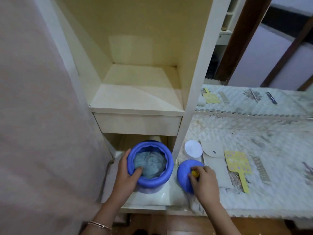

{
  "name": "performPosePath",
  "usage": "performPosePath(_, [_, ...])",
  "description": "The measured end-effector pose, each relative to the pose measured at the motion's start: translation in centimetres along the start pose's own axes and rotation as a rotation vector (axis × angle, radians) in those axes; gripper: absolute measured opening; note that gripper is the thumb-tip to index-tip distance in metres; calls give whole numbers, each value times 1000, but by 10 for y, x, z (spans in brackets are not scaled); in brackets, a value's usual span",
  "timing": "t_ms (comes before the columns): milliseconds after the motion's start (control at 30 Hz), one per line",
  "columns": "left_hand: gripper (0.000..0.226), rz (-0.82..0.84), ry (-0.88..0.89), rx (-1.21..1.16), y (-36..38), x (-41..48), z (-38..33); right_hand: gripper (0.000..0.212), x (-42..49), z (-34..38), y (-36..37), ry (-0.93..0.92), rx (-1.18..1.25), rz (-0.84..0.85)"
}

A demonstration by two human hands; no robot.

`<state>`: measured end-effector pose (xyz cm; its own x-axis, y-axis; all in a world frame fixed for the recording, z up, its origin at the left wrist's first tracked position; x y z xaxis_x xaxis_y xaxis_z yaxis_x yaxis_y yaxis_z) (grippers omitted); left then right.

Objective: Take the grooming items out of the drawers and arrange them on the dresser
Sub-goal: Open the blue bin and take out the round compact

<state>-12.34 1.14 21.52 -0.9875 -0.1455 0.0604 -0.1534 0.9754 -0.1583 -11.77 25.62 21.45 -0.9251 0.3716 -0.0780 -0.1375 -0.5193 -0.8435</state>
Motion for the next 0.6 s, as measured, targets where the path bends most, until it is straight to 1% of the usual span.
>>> performPosePath(67, [65, -7, 6, -10, 0, 1, 1, 17, 0, 11, -29, -56, 12, -129])
performPosePath(100, [64, -12, 3, -18, 1, 1, 2, 14, -2, 17, -43, -88, 72, -159])
performPosePath(167, [63, -28, 1, -31, 2, 2, 2, 8, -10, 34, -62, -167, 234, -166])
performPosePath(200, [62, -40, 5, -35, 2, 2, 1, 11, -15, 45, -67, -221, 289, -157])
performPosePath(267, [58, -57, -5, -79, 2, 2, 0, 25, -22, 68, -66, -321, 346, -98])
performPosePath(333, [50, -56, -42, -156, 0, 3, -2, 34, -26, 90, -49, -411, 310, -10])
performPosePath(400, [38, -51, -59, -202, -4, 4, -3, 38, -26, 108, -28, -487, 196, 17])
performPosePath(467, [29, -45, -58, -201, -8, 6, -6, 39, -23, 120, -11, -467, 146, 32])
performPosePath(533, [29, -22, -55, -187, -9, 7, -9, 33, -22, 127, 1, -473, 131, 34])
performPosePath(600, [35, 10, -45, -158, -10, 7, -7, 24, -23, 130, 11, -497, 114, 54])
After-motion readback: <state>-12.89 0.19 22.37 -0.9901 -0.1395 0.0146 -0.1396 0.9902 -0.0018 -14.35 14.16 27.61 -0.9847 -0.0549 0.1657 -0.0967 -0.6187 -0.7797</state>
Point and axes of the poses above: each hand's wrist, its own x-axis towards the middle knuckle, its own y-axis out of the palm, z = x × y, the point moved 3 cm from there along x, towards the middle knuckle, and after that the axes turned 9 degrees about y, right-handed, at the moved point
